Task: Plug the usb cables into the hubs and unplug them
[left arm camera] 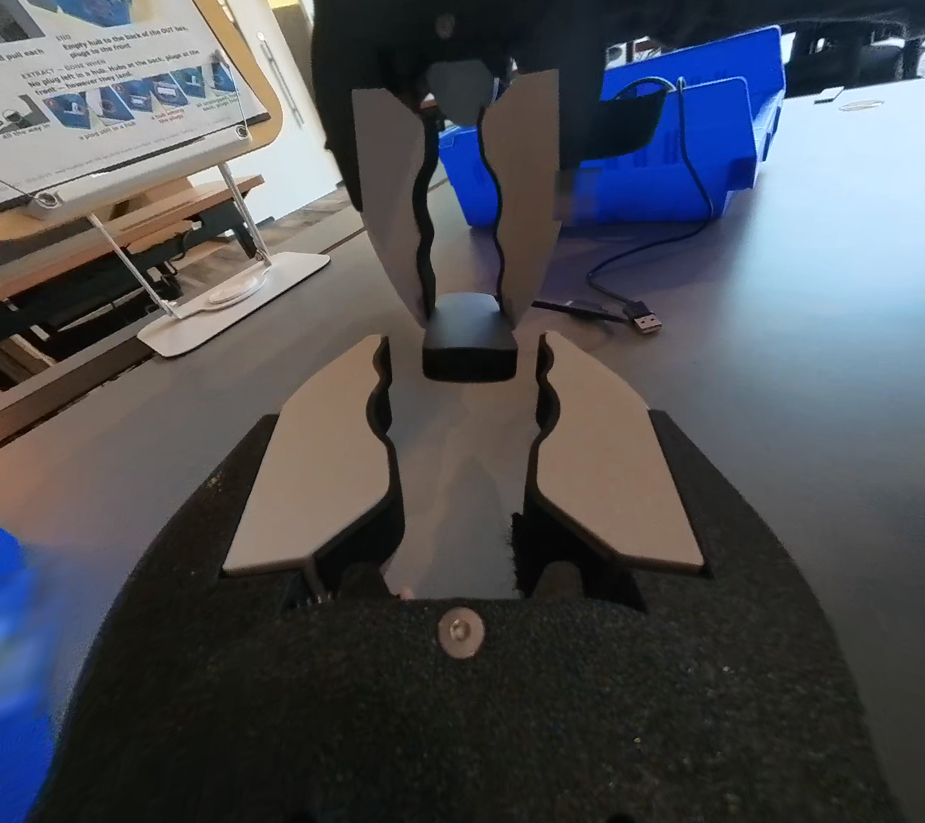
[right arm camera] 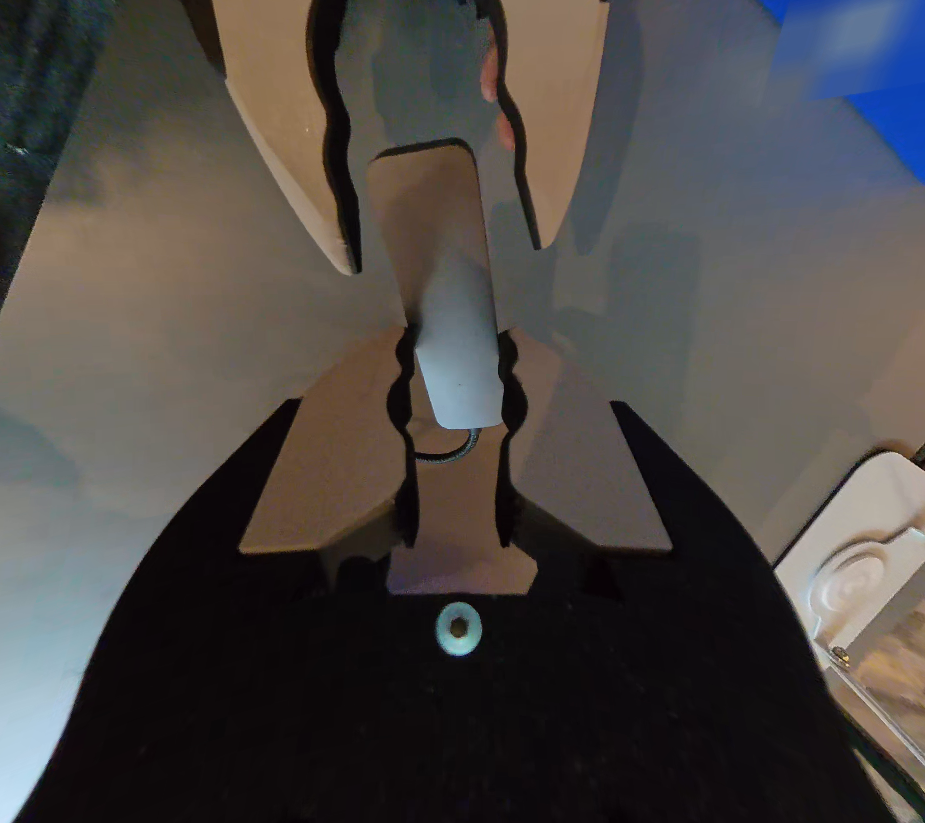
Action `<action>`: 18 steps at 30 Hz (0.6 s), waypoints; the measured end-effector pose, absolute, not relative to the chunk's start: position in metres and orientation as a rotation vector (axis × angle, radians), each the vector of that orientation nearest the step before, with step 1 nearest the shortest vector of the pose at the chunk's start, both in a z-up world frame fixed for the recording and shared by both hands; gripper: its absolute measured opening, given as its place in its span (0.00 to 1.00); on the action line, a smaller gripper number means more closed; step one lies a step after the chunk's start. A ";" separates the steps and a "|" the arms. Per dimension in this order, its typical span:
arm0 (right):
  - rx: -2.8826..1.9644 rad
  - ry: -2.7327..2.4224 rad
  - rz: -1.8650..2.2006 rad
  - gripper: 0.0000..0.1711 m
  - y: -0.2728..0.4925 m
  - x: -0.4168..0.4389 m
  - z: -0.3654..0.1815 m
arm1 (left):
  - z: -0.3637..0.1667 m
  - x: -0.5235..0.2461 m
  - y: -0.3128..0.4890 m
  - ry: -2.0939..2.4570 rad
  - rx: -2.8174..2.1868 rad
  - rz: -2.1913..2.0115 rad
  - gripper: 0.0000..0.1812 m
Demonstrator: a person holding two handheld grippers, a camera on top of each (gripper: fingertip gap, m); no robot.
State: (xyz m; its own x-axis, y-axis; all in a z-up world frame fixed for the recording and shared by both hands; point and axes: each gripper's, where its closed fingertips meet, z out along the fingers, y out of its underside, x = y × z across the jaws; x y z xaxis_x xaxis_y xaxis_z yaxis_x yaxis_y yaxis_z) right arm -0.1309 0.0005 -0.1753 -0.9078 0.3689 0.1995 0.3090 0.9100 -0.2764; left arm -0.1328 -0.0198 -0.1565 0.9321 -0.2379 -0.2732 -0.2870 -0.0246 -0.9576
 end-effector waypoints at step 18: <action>-0.573 -2.368 0.434 0.28 -0.003 -0.136 -0.138 | -0.135 -0.144 -0.027 0.162 -1.533 -0.218 0.19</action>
State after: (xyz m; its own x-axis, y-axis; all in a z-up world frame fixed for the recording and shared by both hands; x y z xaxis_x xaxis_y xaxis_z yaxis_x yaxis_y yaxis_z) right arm -0.1360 -0.0030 -0.1381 -0.6902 0.5041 0.5192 0.2872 0.8493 -0.4429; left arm -0.1444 -0.0273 -0.1353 0.9700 -0.2408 0.0319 0.0391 0.0251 -0.9989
